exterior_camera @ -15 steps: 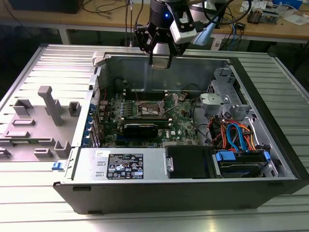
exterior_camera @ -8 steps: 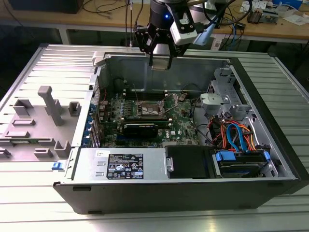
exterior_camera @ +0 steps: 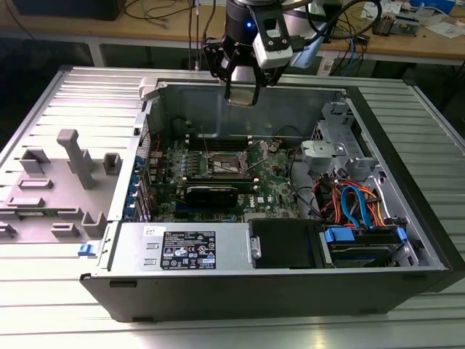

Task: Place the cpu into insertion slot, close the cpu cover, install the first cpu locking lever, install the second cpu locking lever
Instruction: 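Place the cpu into insertion slot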

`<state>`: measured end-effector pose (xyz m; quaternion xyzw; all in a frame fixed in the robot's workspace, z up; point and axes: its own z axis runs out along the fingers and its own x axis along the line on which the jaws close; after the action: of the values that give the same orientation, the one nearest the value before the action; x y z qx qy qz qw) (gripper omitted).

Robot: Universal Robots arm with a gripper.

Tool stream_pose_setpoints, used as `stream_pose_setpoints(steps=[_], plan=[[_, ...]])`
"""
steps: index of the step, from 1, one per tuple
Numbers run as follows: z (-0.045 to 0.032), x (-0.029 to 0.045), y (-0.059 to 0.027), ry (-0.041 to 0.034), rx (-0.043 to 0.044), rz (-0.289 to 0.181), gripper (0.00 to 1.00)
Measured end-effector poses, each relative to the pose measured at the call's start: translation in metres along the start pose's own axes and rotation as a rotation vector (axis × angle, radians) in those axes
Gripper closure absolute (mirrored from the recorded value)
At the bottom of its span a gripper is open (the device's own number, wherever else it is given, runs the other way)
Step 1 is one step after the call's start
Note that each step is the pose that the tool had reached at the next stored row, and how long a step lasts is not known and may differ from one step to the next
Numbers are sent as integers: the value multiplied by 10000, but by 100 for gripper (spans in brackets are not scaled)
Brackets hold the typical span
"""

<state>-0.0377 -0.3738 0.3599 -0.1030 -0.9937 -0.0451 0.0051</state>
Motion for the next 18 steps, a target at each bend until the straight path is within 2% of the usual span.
stream_pose_setpoints(steps=[6, 11, 18], plan=[[-1, -9, -42, -5, 0, 34, 46], [4, -10, -47, -62, -9, 691, 46], [4, -10, -47, -64, -10, 701, 46]])
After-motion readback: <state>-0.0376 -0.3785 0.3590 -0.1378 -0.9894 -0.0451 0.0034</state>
